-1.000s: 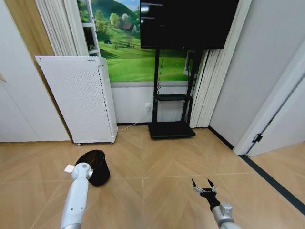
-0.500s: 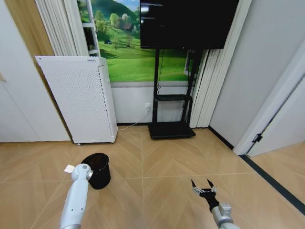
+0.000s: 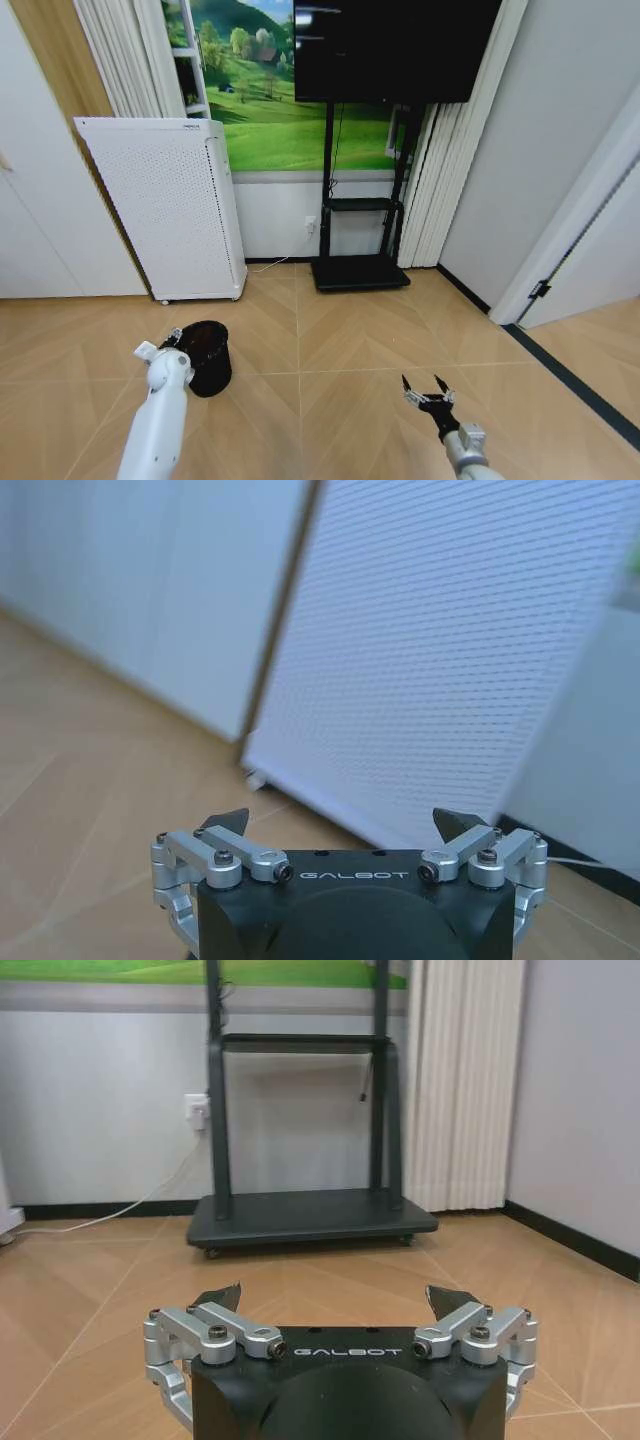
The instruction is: Pick up the trash bin and place the garbage on the floor into it.
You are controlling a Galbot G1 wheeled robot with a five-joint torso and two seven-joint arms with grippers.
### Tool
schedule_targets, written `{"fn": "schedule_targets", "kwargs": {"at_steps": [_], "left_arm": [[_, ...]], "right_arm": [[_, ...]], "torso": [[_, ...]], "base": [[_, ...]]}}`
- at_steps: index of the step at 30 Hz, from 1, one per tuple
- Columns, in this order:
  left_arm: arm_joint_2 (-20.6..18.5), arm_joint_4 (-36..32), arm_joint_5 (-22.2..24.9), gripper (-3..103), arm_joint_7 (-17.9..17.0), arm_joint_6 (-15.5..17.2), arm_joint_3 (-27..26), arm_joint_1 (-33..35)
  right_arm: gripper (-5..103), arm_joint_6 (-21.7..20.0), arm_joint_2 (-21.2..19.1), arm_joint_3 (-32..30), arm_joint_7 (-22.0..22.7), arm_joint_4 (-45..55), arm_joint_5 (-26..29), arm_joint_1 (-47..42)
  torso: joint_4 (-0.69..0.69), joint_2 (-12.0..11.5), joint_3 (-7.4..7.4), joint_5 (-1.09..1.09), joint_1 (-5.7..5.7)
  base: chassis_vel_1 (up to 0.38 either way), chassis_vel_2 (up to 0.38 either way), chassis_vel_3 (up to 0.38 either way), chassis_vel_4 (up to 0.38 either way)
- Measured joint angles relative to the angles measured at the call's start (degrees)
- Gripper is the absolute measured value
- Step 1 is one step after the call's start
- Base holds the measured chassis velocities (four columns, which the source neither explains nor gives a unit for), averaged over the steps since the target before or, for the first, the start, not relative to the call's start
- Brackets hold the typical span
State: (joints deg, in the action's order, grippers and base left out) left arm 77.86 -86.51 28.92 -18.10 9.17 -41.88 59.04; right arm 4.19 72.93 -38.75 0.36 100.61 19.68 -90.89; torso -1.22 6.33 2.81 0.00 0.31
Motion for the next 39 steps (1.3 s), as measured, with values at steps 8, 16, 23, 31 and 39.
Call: {"fn": "schedule_targets", "kwargs": {"at_steps": [8, 16, 23, 31, 39], "left_arm": [[0.4, -10.87, -11.6, 100, 18.0, -2.03, 10.23, 12.87], [0.0, -19.46, -14.57, 100, 19.75, -0.31, 16.97, 21.22], [-0.86, -24.41, -13.55, 100, 18.65, 1.65, 16.04, 23.92], [-1.91, -29.13, -10.79, 100, 18.53, 4.17, 9.28, 27.51], [-1.43, -29.79, -12.19, 100, 17.98, 4.24, 3.45, 27.76]], "right_arm": [[100, 1.86, 1.54, 1.06, 5.49, -4.03, -1.36, 6.28], [100, 1.22, 1.52, -0.44, -0.86, -4.88, 0.81, 11.15], [100, 1.22, -2.39, 0.8, -15.64, -8.44, 5.77, 13.9], [100, 0.03, -2.42, 2.29, -17.08, -11.3, 6.13, 18.65], [100, -0.82, -1.55, 2.26, -15.81, -12.33, 5.76, 19.17]], "torso": [[-0.01, 0.0, 0.0, 0.01, 0.0], [0.0, 0.0, 0.0, 0.01, 0.0], [-0.01, -0.01, 0.0, 0.01, 0.0], [0.01, -0.01, 0.0, 0.0, 0.0], [0.01, 0.46, 0.39, -0.01, 0.06]], "base": [[0.0, 0.0, 0.0, 0.0], [0.0, 0.0, 0.0, 0.0], [0.0, 0.0, 0.0, 0.0], [0.0, 0.0, 0.0, 0.0], [0.0, 0.0, 0.0, 0.0]]}}
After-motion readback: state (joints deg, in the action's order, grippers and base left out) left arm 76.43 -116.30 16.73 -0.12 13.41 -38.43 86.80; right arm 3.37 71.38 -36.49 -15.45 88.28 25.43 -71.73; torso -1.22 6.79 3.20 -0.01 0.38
